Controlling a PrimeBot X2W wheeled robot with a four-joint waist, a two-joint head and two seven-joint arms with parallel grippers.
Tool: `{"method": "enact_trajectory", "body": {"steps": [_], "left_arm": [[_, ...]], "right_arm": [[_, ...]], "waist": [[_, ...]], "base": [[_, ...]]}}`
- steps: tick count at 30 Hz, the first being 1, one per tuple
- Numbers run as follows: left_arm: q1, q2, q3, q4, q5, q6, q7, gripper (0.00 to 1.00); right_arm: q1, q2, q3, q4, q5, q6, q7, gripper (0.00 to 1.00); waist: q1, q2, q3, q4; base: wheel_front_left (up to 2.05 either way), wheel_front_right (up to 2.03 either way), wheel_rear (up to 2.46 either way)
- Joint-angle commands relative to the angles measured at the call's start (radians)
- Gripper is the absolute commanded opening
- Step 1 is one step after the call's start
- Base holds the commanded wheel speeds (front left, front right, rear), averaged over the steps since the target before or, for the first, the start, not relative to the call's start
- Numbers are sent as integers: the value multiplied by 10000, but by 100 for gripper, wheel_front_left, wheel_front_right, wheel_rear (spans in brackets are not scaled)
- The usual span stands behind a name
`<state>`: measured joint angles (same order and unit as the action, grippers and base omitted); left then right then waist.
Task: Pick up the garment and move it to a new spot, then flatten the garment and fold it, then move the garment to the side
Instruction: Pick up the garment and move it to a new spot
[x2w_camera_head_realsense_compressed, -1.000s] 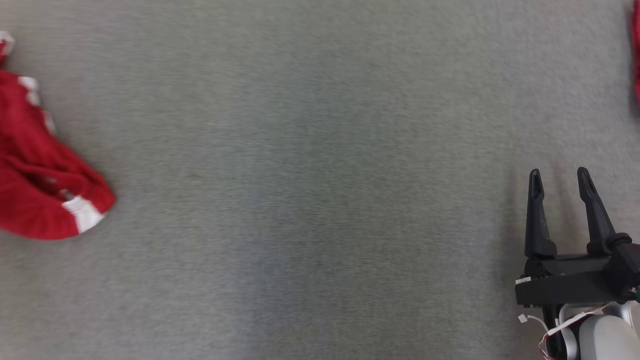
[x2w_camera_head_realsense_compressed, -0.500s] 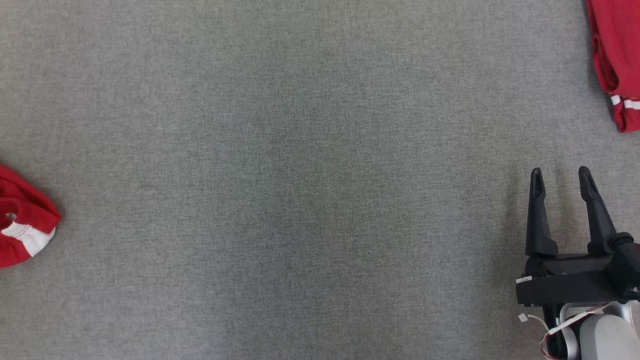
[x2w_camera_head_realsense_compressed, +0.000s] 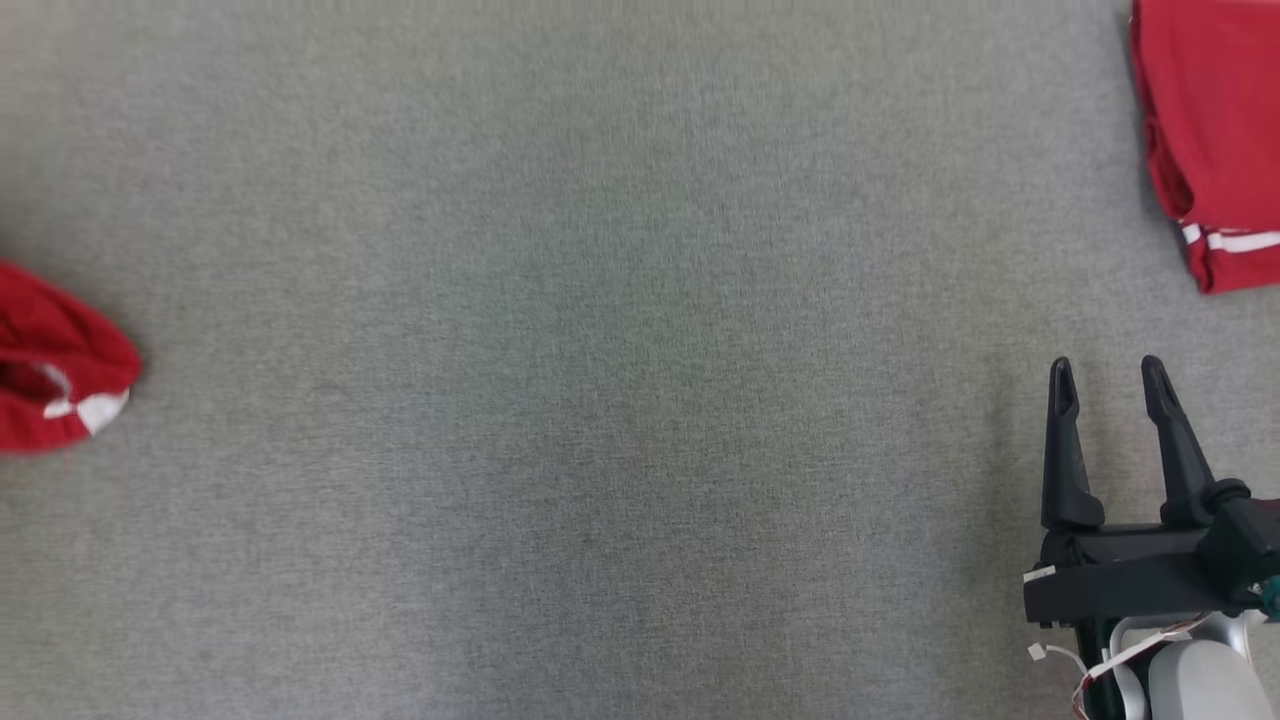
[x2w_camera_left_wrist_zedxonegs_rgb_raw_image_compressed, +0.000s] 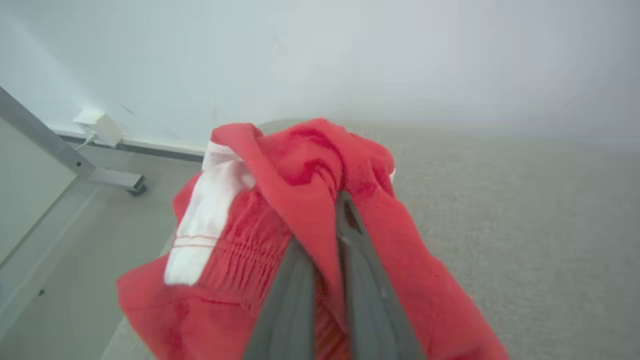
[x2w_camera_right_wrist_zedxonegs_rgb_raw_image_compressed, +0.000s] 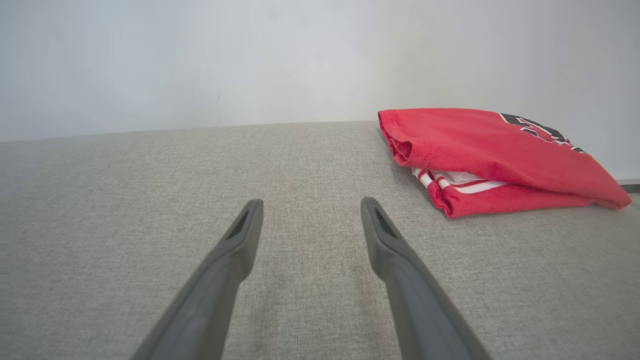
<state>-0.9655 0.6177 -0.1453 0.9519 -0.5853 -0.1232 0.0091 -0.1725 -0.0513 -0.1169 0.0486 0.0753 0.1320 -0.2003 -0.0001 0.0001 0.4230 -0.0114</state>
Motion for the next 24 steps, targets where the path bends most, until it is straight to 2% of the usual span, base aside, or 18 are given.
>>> {"method": "enact_trajectory", "body": {"steps": [1, 7, 12, 19, 24], "left_arm": [[-234, 44, -108, -243, 240, -15, -296, 0], [-812, -14, -464, -1237, 538, -46, -892, 0], [-1318, -282, -887, -2543, 799, -51, -817, 0], [-1732, -1029, -1496, -4530, 780, 23, -217, 0], [-1497, -1855, -2165, -5536, 784, 80, 83, 0]], "right_arm": [[138, 14, 10, 95, 93, -28, -65, 100], [308, 14, 101, 469, 315, -28, -217, 100], [507, 13, 202, 845, 647, -28, -391, 100], [790, 13, 296, 1281, 1012, -28, -578, 100], [913, 13, 368, 1475, 1209, -29, -638, 100]], "waist": [[1, -1, -522, 103], [1, -1, -1250, -4], [1, -1, -1827, -429], [1, -1, -2225, -1449], [1, -1, -2323, -2370]], "base": [[0, 0, 0], [0, 0, 0], [0, 0, 0], [0, 0, 0], [0, 0, 0]]}}
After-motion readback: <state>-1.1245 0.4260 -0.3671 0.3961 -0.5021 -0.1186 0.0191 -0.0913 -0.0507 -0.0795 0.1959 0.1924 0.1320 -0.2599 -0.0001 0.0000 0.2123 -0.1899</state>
